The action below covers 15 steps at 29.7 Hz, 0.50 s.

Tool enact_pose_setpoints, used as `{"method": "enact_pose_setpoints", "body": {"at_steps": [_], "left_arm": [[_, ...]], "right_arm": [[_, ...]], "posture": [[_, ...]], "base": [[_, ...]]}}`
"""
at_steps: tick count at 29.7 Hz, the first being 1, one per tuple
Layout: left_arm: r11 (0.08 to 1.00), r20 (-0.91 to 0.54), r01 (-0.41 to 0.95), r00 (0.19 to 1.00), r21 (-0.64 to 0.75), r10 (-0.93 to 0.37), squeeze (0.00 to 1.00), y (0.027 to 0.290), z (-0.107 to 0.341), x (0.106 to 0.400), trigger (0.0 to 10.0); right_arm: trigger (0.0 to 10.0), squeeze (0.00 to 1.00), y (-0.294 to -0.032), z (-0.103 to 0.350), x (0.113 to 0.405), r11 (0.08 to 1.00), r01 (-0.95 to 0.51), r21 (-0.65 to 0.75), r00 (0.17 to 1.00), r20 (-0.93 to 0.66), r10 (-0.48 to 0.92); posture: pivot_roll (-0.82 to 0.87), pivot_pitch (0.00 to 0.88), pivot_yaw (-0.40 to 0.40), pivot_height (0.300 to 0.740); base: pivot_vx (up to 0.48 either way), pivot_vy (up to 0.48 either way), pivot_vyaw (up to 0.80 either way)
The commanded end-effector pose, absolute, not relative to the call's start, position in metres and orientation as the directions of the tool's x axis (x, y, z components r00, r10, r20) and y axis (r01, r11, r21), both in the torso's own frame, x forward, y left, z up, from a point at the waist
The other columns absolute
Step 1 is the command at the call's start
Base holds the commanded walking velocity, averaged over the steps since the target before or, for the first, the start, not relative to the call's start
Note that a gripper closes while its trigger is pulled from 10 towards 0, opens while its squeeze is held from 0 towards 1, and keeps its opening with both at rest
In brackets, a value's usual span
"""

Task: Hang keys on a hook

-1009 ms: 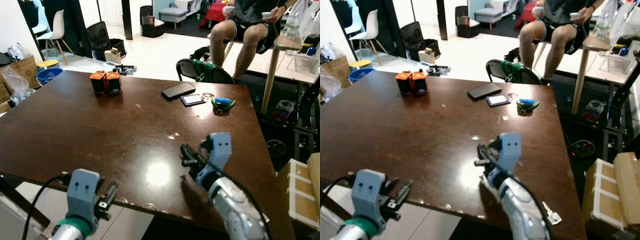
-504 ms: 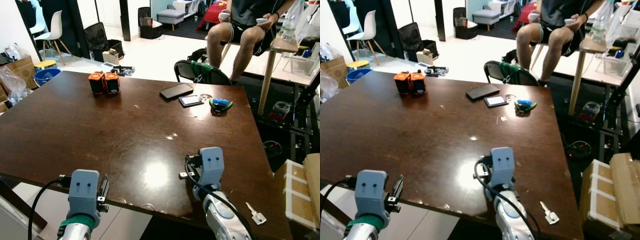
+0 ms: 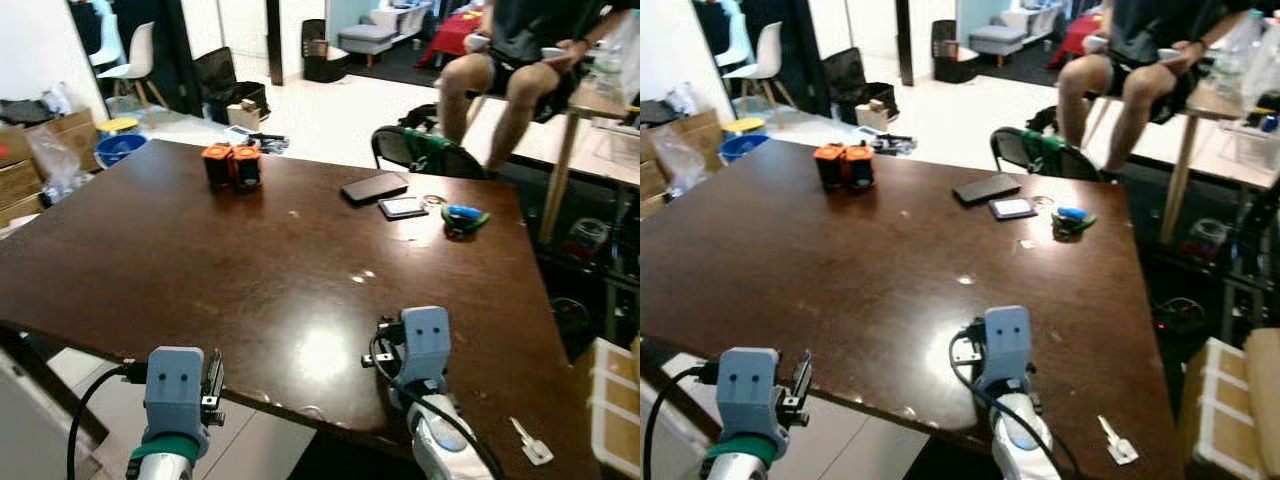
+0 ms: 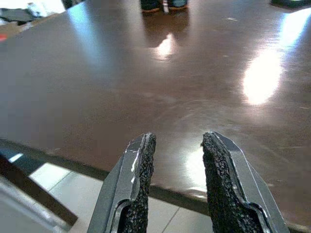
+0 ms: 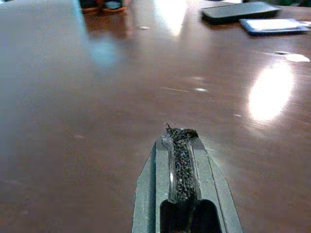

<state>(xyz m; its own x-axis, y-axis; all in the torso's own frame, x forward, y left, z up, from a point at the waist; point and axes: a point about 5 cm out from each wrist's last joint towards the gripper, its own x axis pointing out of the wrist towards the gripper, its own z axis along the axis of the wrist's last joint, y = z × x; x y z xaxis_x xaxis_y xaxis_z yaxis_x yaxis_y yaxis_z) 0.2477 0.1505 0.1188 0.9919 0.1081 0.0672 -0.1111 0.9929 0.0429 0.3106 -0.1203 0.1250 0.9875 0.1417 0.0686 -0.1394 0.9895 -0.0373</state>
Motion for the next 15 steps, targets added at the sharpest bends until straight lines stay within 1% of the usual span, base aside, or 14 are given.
{"method": "enact_pose_setpoints", "body": {"at_steps": [1,15], "left_arm": [[0.993,0.052,-0.112,0.993,0.035,0.11,0.0,0.1516,0.1129,0.2447,10.0],[0.992,0.066,-0.116,0.991,0.042,0.114,0.0,0.152,0.113,0.2445,10.0]], "right_arm": [[10.0,0.0,-0.1184,0.1194,0.309,0.989,-0.145,-0.036,0.988,0.055,0.147],[10.0,0.0,-0.1161,0.1183,0.3098,0.987,-0.154,-0.037,0.986,0.055,0.156]], "posture": [[-0.14,0.073,0.077,0.74],[-0.14,0.081,0.076,0.74]], "base": [[0.0,0.0,0.8],[0.0,0.0,0.8]]}}
